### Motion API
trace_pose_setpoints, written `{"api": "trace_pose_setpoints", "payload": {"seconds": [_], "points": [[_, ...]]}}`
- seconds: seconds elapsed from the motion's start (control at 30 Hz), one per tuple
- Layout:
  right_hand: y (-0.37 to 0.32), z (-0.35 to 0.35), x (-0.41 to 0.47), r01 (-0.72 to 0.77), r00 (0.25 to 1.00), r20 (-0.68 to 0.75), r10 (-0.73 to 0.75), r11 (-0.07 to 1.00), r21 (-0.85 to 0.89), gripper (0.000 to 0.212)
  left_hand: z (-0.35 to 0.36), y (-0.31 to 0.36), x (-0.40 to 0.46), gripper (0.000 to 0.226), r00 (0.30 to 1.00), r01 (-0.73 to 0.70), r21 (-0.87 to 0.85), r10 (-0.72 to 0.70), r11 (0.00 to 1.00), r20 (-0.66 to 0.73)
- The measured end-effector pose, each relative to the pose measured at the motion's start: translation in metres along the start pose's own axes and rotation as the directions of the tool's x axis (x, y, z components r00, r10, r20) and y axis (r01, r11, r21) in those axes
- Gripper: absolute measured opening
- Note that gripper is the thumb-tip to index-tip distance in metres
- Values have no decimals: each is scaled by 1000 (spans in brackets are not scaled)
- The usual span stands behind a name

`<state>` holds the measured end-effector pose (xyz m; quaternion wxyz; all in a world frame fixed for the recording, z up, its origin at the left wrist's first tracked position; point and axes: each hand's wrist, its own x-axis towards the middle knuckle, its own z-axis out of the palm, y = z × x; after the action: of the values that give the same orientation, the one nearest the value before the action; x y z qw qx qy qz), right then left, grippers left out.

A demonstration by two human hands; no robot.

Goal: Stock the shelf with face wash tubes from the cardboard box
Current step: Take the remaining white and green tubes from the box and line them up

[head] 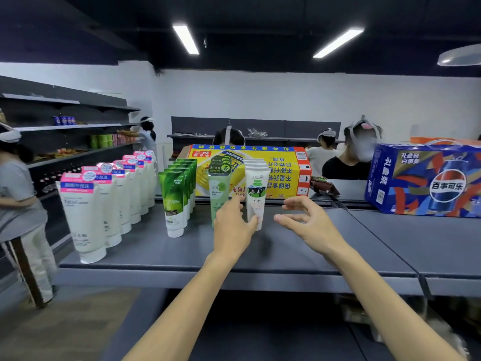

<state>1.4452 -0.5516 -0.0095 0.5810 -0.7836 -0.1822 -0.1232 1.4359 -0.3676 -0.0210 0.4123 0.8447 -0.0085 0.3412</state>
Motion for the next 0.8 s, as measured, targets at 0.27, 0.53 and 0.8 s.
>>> {"api": "trace_pose_setpoints", "payload": {"seconds": [0.27, 0.53, 0.8], "points": [[-32, 40, -64, -21, 999, -41, 19, 999, -46, 38, -76, -15, -46, 47, 986, -95, -79, 105, 992, 129], [-38, 98, -144, -114, 993, -44, 110, 988, -103, 36, -126, -53, -104, 35, 969, -119, -131, 144, 984, 199], [10, 142, -218, -294, 953, 0, 302, 929, -226, 37, -127, -122, -177, 34, 932, 12, -104, 26, 994, 363]]}}
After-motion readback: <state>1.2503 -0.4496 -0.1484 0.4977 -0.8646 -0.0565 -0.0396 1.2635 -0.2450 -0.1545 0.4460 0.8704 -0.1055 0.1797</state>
